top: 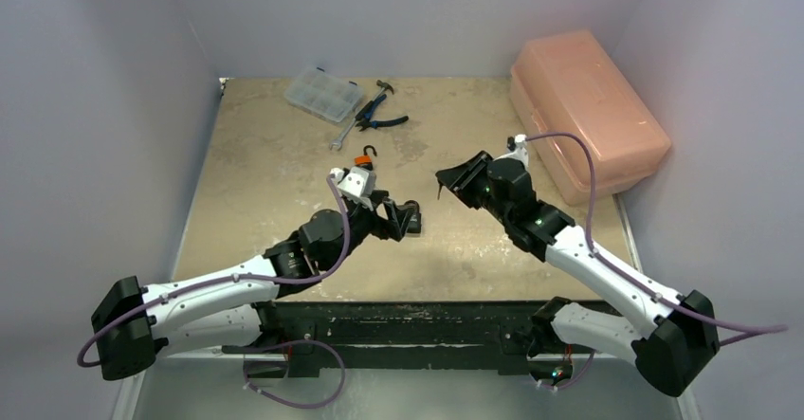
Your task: Unlock with the key
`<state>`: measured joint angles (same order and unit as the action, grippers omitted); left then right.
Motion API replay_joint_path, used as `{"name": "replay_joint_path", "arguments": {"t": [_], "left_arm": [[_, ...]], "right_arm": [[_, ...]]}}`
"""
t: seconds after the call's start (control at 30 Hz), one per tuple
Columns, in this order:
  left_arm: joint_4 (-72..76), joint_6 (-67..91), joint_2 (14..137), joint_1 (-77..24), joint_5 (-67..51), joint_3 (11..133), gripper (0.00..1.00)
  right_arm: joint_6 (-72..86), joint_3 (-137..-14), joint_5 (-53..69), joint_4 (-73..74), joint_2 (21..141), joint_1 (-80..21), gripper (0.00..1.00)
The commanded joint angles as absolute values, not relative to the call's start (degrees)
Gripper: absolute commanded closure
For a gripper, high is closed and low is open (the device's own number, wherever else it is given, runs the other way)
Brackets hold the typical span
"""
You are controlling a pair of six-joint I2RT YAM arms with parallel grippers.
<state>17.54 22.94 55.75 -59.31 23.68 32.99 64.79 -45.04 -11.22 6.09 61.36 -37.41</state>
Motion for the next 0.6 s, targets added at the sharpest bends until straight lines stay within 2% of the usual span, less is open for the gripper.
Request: {"name": "replay_joint_path", "arguments": {"t": [0.0,0.33,0.57], "left_arm": [[31.3,21.6,58.5,-60.3,18.4,32.3,0.27],[40.7,22.0,66.2,-62.2,14.8,33.5,0.33],[42.3,22.0,70.6,-62.7,14.9,35.9,0.41]], "right_arm": [[68.8,-45.0,-13.2,7.5,58.0,-37.0,0.85],[68.7,-44.9,-11.9,8.0,56.0,-37.0,0.87],[68.8,-44.8,-11.5,8.3,54.8,-37.0,0.88]]}}
